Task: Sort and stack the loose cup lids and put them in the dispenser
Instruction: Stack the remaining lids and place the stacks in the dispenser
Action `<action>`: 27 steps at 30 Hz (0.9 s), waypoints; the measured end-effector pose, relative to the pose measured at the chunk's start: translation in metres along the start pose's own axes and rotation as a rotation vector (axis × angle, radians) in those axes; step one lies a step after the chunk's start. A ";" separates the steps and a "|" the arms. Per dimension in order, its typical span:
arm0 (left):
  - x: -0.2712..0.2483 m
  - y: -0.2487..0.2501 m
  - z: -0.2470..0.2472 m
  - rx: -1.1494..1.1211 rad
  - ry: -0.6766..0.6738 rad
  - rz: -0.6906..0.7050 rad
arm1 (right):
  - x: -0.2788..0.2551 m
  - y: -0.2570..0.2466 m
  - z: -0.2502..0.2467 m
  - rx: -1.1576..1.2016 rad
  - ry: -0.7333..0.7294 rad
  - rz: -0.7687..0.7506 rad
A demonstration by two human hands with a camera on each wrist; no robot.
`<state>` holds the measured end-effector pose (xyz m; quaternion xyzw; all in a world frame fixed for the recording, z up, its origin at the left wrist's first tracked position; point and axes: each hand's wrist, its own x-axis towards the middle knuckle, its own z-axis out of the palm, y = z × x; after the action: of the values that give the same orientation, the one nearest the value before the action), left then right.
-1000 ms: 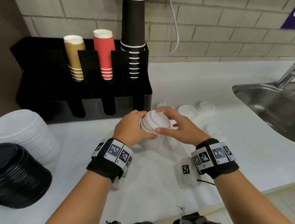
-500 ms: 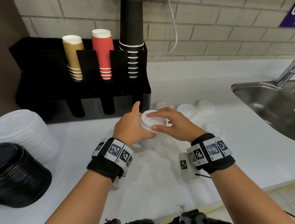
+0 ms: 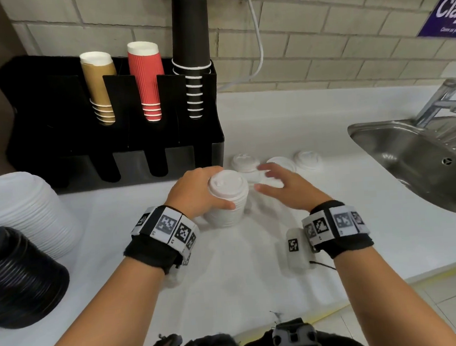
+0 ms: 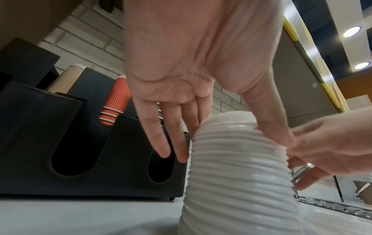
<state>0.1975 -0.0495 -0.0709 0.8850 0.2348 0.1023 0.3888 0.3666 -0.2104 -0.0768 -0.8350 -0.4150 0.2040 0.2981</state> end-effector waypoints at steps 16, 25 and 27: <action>0.005 -0.004 0.004 -0.061 0.012 -0.030 | 0.005 0.041 -0.046 -0.572 -0.099 0.537; 0.006 -0.006 0.008 -0.102 0.024 -0.016 | -0.007 -0.034 -0.011 0.112 0.013 -0.206; 0.006 -0.005 0.008 -0.092 0.033 -0.016 | -0.005 -0.037 0.000 0.068 0.044 -0.259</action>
<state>0.2036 -0.0489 -0.0801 0.8624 0.2432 0.1243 0.4262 0.3426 -0.1970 -0.0519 -0.7681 -0.5054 0.1596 0.3593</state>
